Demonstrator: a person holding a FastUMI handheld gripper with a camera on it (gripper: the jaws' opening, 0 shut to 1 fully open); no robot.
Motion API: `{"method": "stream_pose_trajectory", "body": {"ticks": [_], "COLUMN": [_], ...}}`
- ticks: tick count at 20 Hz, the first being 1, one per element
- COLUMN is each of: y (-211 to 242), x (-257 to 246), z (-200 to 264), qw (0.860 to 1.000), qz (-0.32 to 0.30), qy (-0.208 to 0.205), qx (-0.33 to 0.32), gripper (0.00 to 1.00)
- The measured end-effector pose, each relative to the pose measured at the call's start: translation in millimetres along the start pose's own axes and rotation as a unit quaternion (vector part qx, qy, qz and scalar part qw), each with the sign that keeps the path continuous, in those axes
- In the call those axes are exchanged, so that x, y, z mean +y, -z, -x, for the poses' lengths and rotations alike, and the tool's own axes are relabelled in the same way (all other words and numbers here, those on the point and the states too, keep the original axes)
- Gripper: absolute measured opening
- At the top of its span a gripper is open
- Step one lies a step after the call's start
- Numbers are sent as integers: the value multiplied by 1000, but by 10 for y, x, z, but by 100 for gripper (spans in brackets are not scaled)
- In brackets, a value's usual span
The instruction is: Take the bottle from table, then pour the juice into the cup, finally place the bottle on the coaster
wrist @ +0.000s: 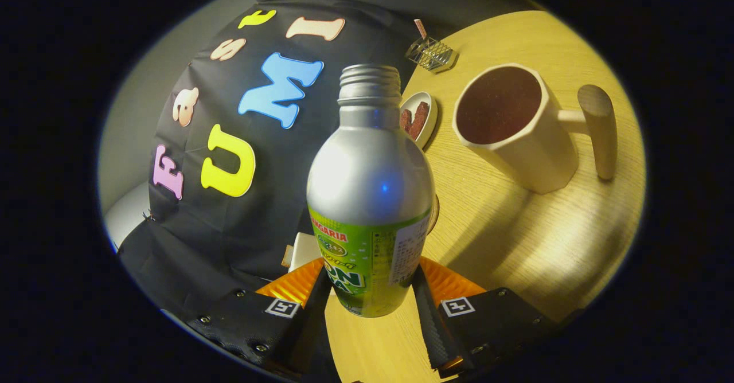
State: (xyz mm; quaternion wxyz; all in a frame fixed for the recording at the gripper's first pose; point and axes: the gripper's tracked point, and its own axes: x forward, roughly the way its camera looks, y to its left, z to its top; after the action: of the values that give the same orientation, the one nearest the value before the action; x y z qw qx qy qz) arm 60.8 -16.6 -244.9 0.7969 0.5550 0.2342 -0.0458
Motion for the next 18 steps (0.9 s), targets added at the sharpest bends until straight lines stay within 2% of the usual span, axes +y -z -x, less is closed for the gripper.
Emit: {"method": "stream_pose_trajectory", "body": {"ticks": [6,14,18], "y": [-6,-3,4], "x": [42,138,151], "z": [22,-40,-55], "qw": [995,982,978], "qz": [-102,-185,-208], "qy": [-18,-32,-33], "qx": [-2,8,17], "gripper": [74,74,74]}}
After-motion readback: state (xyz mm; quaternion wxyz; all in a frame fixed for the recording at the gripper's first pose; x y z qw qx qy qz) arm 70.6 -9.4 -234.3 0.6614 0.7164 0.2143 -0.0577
